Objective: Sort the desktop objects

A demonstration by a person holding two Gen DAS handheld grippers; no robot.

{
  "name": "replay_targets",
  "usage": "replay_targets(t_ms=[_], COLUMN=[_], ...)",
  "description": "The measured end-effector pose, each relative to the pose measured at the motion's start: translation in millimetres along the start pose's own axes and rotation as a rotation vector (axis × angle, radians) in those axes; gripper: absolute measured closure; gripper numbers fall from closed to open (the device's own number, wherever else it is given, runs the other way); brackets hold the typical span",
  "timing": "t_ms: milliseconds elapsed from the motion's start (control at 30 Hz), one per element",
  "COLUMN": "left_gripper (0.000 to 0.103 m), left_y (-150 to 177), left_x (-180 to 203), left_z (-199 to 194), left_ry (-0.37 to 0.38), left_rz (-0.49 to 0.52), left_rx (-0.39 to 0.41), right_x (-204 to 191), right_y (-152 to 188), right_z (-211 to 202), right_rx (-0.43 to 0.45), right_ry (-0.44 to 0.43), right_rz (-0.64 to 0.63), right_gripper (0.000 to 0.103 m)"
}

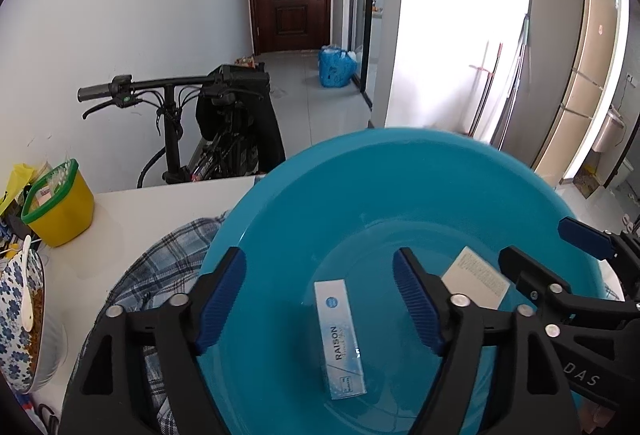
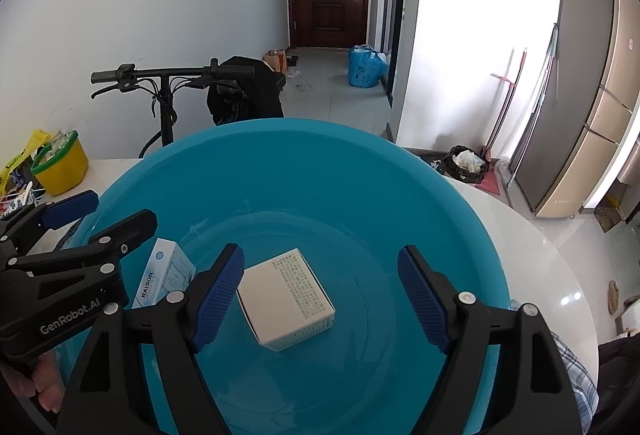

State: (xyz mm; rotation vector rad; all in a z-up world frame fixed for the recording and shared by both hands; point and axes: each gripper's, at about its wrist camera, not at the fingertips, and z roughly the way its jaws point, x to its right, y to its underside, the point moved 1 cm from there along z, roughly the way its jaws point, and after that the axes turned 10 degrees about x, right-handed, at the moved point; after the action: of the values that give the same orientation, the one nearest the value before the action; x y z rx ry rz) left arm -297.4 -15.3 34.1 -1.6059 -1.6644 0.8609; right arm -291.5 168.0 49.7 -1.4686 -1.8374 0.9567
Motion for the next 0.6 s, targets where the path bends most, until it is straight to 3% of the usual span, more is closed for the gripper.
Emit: replay_targets(t_ms=[100, 233, 333, 400, 600], left_gripper=[0.022, 0.021, 0.013, 0.013, 0.012], left_y=[-4.9, -12.9, -17.7, -20.2, -26.8], left_x=[0.3, 3.7, 7.7, 9.7, 0.6], left_z=[-8.7, -30.4, -52.3, -66.7, -85.6], left_ry=[0.0, -0.033, -0.094, -0.105, -0.067], left_rz=[0.002, 0.03, 0.073, 0.092, 0.034], left_rx=[0.046, 0.164, 0.287, 0.36, 0.431], right_x=[1.5, 6.0, 10.9, 13.8, 20.3], right_y=[-2.5, -8.3, -13.1, -16.6, -26.4], right_z=[-6.0, -17.0, -25.7, -33.4, -54.2], right_rx=[0.021, 0.067, 0.109, 0.154, 0.241], right_ry=[-0.003, 0.004, 0.006, 0.016, 0.053], right_rz=[0.005, 0.028, 0.056, 0.069, 0.091], right_gripper=[0.025, 0.025, 0.007, 0.004, 0.004])
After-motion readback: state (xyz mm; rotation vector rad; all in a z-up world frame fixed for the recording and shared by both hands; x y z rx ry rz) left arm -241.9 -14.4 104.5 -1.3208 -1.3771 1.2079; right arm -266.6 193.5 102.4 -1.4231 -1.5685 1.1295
